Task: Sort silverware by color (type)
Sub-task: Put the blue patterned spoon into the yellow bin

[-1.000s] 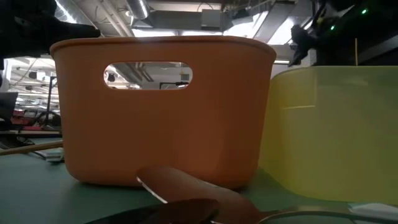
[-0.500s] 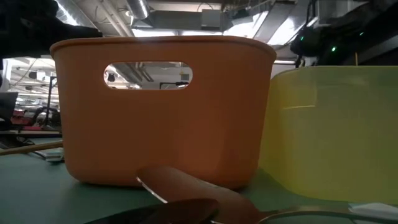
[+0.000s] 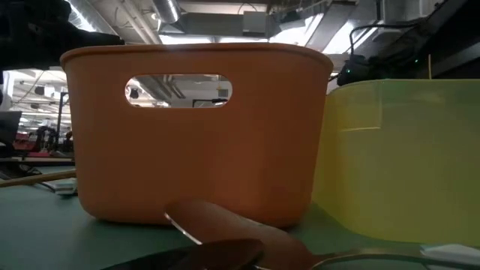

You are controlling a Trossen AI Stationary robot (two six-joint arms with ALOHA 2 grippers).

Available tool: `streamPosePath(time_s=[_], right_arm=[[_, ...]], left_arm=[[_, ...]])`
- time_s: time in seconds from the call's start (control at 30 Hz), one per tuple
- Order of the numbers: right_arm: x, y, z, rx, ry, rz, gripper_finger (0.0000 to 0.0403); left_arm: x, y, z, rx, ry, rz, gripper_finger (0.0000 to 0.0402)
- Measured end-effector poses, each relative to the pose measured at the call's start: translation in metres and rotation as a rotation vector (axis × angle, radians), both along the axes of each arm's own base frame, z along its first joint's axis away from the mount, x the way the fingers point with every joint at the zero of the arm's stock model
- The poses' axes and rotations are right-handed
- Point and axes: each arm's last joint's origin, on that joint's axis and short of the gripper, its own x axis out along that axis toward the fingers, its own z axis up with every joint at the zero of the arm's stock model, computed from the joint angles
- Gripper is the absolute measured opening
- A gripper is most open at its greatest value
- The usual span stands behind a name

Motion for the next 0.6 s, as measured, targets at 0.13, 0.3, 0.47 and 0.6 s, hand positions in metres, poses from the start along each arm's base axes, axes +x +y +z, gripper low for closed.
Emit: streamPosePath(time_s=[0.13, 0.3, 0.47, 0.6], right_arm=[[0.002, -0.001, -0.008, 0.021, 0.024, 0.000, 0.0250], [0.003, -0.003, -0.019, 0.054, 0.064, -0.001, 0.0250], [0.005, -0.004, -0.029, 0.080, 0.104, -0.004, 0.0250], [0.006, -0.005, -0.034, 0.088, 0.127, -0.007, 0.0236]], left_arm=[[0.000, 0.000, 0.000, 0.000, 0.000, 0.000, 0.0073], [0.000, 0.000, 0.000, 0.000, 0.000, 0.000, 0.0073], [0.000, 0.000, 0.000, 0.000, 0.000, 0.000, 0.0073], [0.000, 0.000, 0.000, 0.000, 0.000, 0.001, 0.0073]])
